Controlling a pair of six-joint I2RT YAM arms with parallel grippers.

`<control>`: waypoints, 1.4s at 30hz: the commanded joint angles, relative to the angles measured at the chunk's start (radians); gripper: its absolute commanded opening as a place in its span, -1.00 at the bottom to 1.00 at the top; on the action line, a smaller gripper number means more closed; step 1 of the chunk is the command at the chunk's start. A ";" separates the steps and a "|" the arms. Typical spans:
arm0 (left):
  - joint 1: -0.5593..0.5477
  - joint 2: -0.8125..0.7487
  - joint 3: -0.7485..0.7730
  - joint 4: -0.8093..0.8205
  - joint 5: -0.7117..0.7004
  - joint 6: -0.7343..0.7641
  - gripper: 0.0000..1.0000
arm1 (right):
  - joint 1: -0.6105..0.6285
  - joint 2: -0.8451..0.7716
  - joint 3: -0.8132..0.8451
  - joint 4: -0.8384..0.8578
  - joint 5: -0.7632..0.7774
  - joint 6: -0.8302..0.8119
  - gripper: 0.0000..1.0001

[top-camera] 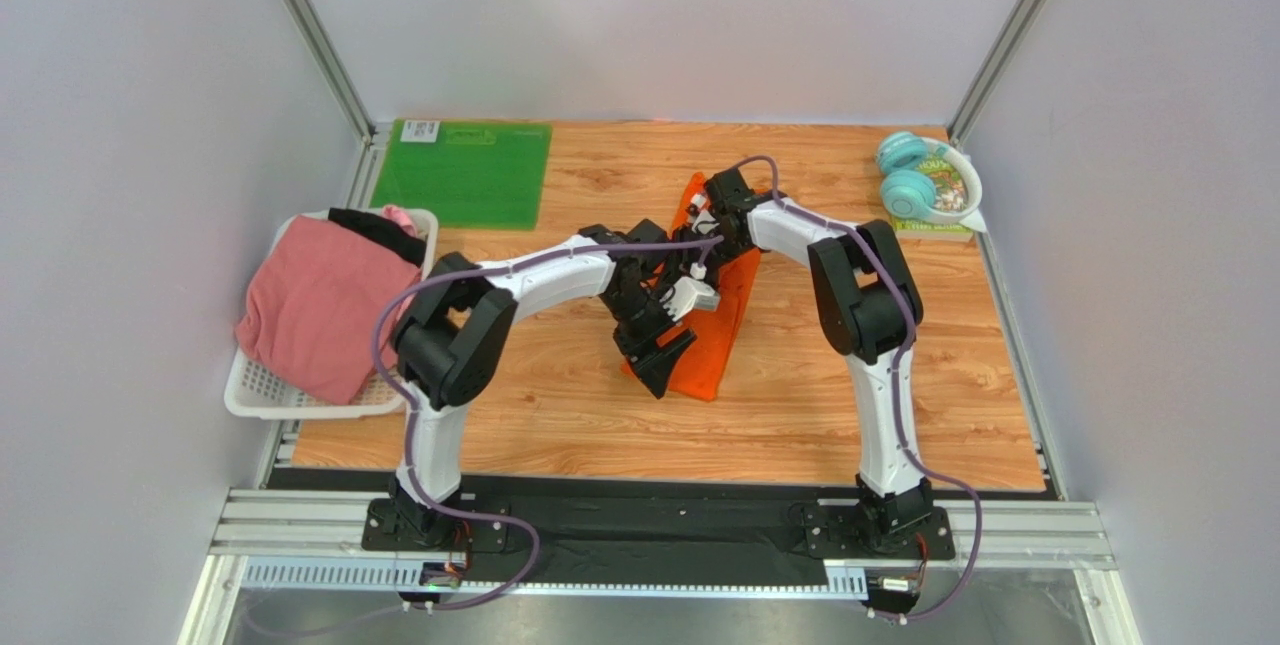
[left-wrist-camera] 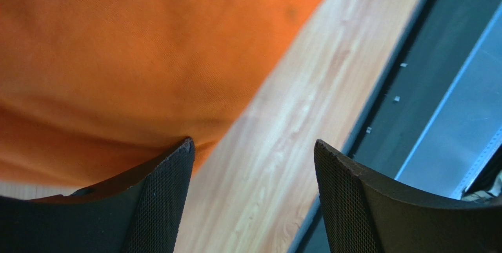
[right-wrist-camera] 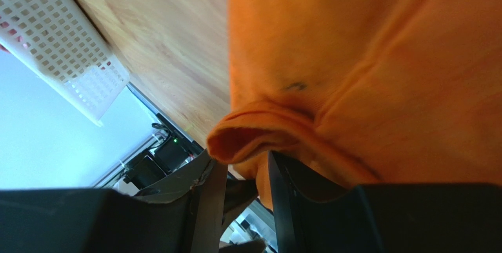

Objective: Fold and stack the t-shirts

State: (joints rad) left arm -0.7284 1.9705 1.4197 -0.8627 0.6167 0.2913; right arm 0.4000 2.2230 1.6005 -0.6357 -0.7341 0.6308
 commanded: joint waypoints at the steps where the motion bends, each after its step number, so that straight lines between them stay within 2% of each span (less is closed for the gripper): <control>1: 0.007 0.091 0.071 0.016 -0.028 0.034 0.60 | -0.024 0.047 0.045 0.022 0.021 -0.013 -0.26; 4: 0.021 0.122 0.096 -0.005 -0.034 0.039 0.59 | -0.041 0.084 0.074 0.007 0.058 -0.026 -0.26; 10: 0.034 0.093 0.041 0.001 -0.032 0.048 0.59 | -0.093 0.130 0.148 -0.044 0.076 -0.045 -0.27; 14: 0.032 0.065 0.021 0.001 -0.035 0.046 0.58 | -0.104 0.055 0.184 -0.105 0.074 -0.075 -0.13; 17: 0.035 0.039 0.001 0.001 -0.028 0.043 0.58 | -0.136 -0.012 0.136 -0.099 0.072 -0.069 -0.11; 21: 0.035 0.010 -0.015 0.004 -0.031 0.039 0.58 | -0.144 -0.185 -0.076 -0.027 0.050 -0.056 -0.12; 26: 0.035 -0.004 -0.018 0.001 -0.020 0.034 0.58 | -0.145 -0.275 -0.210 0.005 0.082 -0.065 -0.12; 36: 0.035 -0.035 -0.010 -0.041 0.005 0.032 0.58 | -0.181 -0.140 -0.254 0.011 0.137 -0.117 -0.18; 42: 0.015 -0.061 -0.027 -0.065 0.095 0.016 0.57 | -0.268 -0.157 -0.235 -0.022 0.170 -0.128 -0.19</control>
State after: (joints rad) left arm -0.6983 1.9755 1.4063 -0.8932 0.6308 0.2966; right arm 0.1936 2.0689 1.3544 -0.6544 -0.6636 0.5510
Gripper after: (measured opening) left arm 0.790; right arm 0.402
